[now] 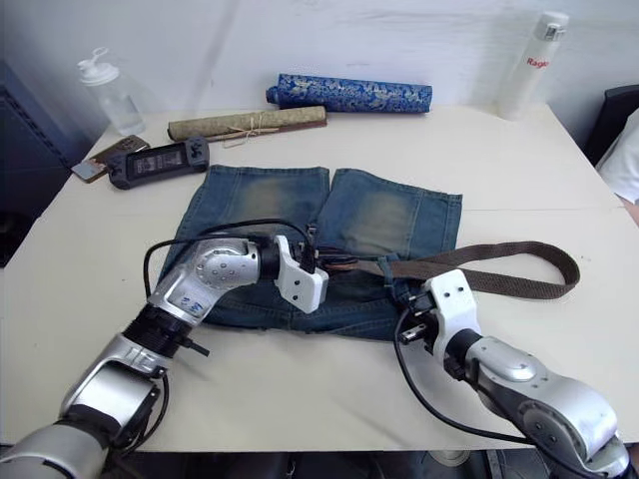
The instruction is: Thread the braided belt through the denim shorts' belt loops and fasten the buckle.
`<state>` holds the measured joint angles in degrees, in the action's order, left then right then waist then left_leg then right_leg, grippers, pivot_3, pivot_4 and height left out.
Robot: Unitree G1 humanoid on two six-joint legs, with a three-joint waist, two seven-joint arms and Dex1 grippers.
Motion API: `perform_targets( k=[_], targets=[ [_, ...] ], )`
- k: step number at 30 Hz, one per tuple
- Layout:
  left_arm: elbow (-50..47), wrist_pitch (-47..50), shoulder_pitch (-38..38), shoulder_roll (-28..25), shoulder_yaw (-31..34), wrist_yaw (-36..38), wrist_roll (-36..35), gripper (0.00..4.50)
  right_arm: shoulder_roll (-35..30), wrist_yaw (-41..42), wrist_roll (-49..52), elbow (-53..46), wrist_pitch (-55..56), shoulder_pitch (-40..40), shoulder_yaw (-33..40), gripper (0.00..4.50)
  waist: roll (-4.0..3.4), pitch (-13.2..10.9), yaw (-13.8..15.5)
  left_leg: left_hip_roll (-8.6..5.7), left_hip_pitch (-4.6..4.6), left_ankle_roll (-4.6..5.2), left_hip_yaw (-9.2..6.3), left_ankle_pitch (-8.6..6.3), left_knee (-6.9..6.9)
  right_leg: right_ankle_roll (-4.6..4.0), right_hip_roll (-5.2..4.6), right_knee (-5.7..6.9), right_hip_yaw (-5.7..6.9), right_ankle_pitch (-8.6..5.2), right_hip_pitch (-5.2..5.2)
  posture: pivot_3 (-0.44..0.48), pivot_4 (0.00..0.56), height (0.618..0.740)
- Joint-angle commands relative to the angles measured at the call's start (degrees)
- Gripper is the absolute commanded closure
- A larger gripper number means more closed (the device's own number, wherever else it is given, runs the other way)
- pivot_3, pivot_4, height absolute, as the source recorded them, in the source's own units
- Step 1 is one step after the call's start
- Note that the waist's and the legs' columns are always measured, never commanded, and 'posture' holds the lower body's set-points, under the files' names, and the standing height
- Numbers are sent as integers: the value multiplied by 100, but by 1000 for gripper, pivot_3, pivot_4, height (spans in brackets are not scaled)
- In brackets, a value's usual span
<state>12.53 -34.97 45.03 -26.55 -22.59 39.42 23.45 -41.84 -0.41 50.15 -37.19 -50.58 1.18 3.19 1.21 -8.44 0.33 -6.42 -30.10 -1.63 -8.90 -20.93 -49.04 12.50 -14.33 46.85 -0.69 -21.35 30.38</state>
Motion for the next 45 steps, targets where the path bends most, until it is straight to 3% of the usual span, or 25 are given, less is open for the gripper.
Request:
perform_targets(
  k=[1, 7, 12, 21, 30, 35, 39, 43, 45],
  targets=[
    [-295, -330, 161, -146, 101, -326, 328, 4500, 71, 33, -239, 455, -159, -9, 330, 4481, 2, -1, 55, -1, 0, 0, 0, 0, 0, 1, -1, -1, -1, 1, -1, 0, 150, 637],
    [-390, -404, -230, -589, 377, -546, 304, 4500, 386, -62, -177, 626, -408, -62, 731, 4481, 1, -3, 104, 1, 1, 0, -4, 0, 1, 3, -1, -2, -5, 2, 0, 0, 150, 637],
    [-609, -270, -592, -812, 632, -675, 175, 4500, 155, 216, -378, 826, -443, 73, 1213, 4481, 2, -3, 160, -2, -3, 0, -12, 0, -2, 5, -4, -3, -8, 3, -1, 0, 150, 637],
    [-810, -155, -797, -740, 750, -736, -71, 4500, -354, 950, -821, 1095, -292, 49, 1358, 4481, 0, -5, 265, -32, -9, 0, -3, 0, -1, 6, -17, -9, -10, 3, -4, 0, 150, 637],
    [-849, -33, -806, -579, 678, -697, -101, 4500, -365, 1248, -1244, 1138, -36, -76, 1410, 4481, 0, -6, 253, -32, -10, 0, 1, 0, -1, 6, -19, -11, -10, 4, -4, 0, 150, 637],
    [-822, -12, -780, -510, 656, -703, -96, 4500, -117, 1430, -362, 832, -317, -275, 2186, 2174, -12, -18, 251, -32, -14, 0, 1, 0, -1, 7, -20, -11, -11, 4, -1, 0, 150, 637],
    [-809, -28, -781, -516, 680, -714, -103, 4500, -193, 1574, 1613, 513, -989, -373, 2966, 234, -31, -33, 205, -26, -14, 0, 3, 0, 0, 7, -20, -10, -13, 4, 3, 0, 150, 637],
    [-771, -117, -770, -556, 748, -802, -95, 4500, -428, 426, 5042, 393, -599, -421, 2490, 234, -32, -40, 130, 8, -19, 0, 7, 0, -1, 5, -17, -6, -8, 3, 8, 0, 150, 637],
    [-755, -180, -757, -582, 783, -878, -62, 4500, -247, -352, 5945, 393, -70, -573, 1934, 234, -24, -45, 83, 15, -19, 0, 8, 0, -5, 3, -18, -6, -9, 3, 8, 0, 150, 637]
  ],
)
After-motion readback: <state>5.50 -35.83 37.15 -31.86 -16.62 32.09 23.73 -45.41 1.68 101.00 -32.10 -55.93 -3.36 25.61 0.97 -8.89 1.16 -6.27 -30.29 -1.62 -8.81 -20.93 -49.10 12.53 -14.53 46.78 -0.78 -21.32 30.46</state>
